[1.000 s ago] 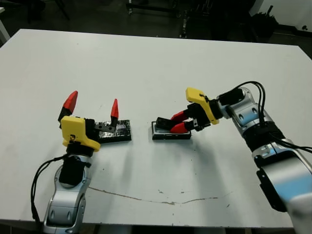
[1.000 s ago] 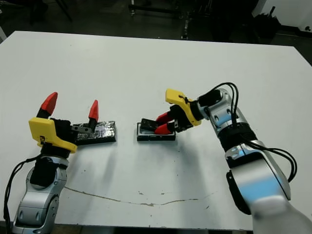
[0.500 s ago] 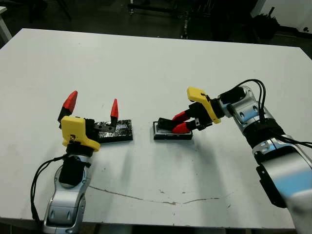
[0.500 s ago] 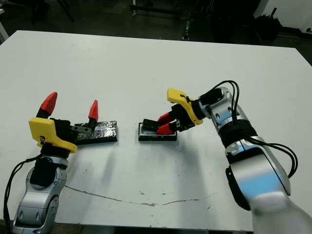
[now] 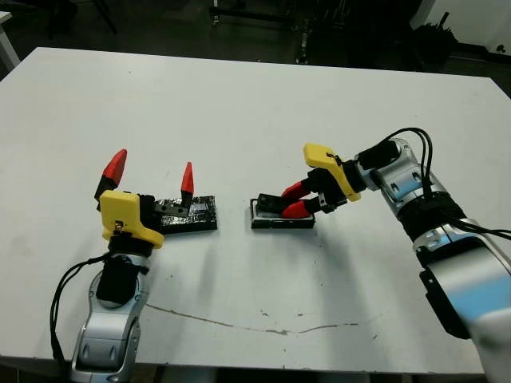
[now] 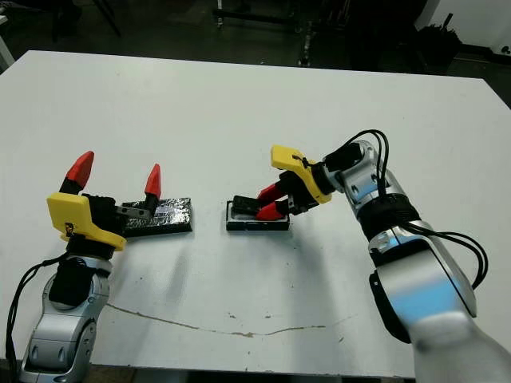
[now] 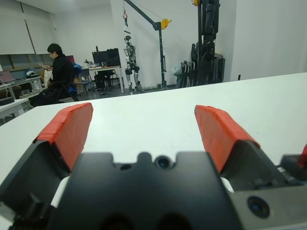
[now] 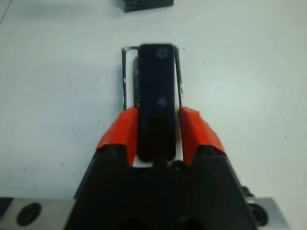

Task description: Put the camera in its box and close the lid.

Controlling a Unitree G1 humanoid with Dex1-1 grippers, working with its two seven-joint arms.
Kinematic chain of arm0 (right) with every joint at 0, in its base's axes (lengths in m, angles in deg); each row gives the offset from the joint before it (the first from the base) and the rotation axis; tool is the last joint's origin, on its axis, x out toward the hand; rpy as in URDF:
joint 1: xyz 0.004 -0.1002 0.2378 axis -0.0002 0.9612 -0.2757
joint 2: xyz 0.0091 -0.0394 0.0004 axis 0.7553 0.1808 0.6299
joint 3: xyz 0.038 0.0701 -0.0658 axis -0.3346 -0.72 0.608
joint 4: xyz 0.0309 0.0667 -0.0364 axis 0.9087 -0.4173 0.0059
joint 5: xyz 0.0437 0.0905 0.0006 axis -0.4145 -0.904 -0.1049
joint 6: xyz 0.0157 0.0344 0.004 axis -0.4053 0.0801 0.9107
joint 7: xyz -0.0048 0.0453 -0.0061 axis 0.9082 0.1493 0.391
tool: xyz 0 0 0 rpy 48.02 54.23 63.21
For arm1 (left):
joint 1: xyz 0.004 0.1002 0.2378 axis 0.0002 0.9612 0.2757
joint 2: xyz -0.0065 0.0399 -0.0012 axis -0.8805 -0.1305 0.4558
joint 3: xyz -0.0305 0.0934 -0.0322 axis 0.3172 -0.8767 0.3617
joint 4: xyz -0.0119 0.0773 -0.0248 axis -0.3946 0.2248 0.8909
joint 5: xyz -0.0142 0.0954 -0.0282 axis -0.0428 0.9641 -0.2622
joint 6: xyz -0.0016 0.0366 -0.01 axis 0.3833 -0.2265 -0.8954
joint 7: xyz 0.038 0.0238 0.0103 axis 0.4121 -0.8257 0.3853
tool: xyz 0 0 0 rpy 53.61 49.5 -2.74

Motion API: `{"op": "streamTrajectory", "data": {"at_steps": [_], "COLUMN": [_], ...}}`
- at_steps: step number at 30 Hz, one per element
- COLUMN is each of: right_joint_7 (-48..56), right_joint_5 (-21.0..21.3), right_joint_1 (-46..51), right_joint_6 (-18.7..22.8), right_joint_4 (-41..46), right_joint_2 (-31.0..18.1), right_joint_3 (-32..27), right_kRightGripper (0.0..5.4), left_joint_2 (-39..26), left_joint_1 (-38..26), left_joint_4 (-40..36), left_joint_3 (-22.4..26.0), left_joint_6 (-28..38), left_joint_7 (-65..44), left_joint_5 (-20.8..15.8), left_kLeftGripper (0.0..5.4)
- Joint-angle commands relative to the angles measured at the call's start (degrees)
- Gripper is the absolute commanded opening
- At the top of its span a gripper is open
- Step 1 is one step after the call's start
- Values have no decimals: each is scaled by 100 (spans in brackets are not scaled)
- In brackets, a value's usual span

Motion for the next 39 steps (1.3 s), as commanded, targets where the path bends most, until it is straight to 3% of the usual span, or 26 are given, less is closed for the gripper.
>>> {"op": "streamTrajectory", "data": {"at_steps": [1,10,16,20,29,33,39], "right_joint_7": [-71,-221,-264,-201,-85,-202,-2010], "right_joint_5": [212,248,212,8,-239,-410,-709], "right_joint_1": [196,277,280,250,119,131,1337], "right_joint_6": [-14,-43,159,521,592,931,1128], "right_joint_4": [-94,357,599,715,892,1042,2935], "right_joint_2": [-224,-372,-472,-537,-875,-964,-863], "right_joint_3": [36,-33,-89,-286,-684,-952,-1862], "right_kRightGripper": [278,401,487,539,539,539,530], "left_joint_2": [-37,-7,3,-23,33,12,-22], "left_joint_1": [66,84,77,70,75,64,53], "left_joint_4": [59,-11,30,48,24,43,66], "left_joint_3": [-6,-17,-1,4,8,-7,10], "left_joint_6": [18,-89,-23,-14,-81,-45,-4], "left_joint_7": [24,16,6,-32,-11,0,-14], "left_joint_5": [73,42,47,14,-48,-13,-2], "left_kLeftGripper": [540,540,540,540,540,540,540]}}
